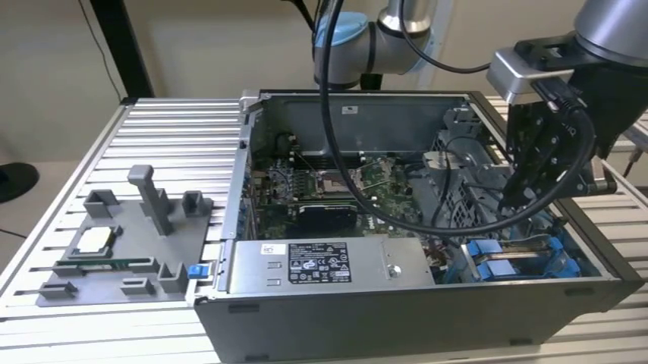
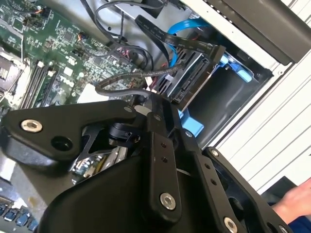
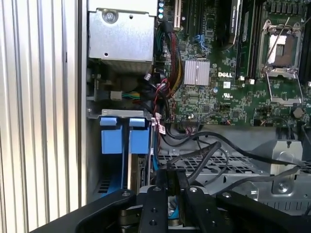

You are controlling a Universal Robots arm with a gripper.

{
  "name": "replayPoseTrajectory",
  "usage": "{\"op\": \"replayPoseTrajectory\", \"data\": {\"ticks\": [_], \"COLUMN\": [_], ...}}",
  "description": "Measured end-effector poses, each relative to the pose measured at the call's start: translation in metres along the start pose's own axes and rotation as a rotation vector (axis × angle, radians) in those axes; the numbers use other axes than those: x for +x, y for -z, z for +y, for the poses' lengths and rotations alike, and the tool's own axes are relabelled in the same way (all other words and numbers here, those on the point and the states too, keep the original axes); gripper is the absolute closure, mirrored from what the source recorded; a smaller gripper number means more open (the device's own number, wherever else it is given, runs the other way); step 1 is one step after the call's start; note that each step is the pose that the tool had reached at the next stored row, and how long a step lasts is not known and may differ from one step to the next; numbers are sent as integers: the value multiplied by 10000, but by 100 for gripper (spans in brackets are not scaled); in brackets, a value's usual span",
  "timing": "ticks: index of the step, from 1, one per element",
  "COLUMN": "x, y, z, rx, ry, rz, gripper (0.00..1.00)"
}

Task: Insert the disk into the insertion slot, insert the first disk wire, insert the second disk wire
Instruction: 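Insert the first disk wire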

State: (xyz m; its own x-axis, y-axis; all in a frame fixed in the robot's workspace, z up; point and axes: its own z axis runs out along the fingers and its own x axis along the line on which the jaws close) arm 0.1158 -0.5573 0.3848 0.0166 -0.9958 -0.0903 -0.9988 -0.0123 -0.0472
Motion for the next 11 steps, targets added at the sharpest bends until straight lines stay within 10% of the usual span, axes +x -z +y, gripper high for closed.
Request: {"op": "replayPoseTrajectory", "data": {"ticks": [11], "x": [17], "y": [-76], "z": [-215], "rx": [-3], "ry": [6], "rz": [127], "gripper": [100]}}
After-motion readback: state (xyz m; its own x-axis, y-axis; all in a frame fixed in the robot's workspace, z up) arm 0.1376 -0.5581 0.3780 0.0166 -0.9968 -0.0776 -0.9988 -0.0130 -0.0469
